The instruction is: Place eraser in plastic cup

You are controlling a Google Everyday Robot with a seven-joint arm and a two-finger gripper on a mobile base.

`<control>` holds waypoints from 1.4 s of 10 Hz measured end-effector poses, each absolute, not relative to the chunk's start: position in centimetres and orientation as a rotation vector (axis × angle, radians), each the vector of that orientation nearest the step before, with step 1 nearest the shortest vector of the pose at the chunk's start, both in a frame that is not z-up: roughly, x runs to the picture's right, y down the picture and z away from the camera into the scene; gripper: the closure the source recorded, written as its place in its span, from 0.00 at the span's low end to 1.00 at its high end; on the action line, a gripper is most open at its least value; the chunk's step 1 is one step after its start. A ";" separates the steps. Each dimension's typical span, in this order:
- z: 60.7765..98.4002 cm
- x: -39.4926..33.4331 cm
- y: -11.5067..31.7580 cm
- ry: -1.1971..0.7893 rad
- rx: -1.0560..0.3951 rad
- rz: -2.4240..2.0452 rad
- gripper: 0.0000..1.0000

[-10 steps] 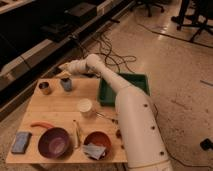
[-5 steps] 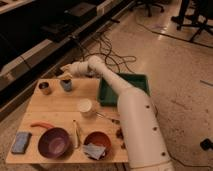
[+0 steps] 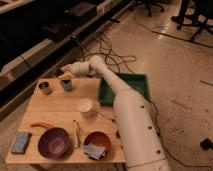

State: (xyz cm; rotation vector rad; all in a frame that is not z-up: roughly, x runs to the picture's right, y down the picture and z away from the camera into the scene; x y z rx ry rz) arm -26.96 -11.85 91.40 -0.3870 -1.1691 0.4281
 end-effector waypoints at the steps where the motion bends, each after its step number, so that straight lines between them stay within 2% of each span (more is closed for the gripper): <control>1: 91.6 -27.0 -11.6 -1.169 -0.392 0.426 1.00; 14: 92.7 -28.1 -10.8 -1.193 -0.407 0.447 1.00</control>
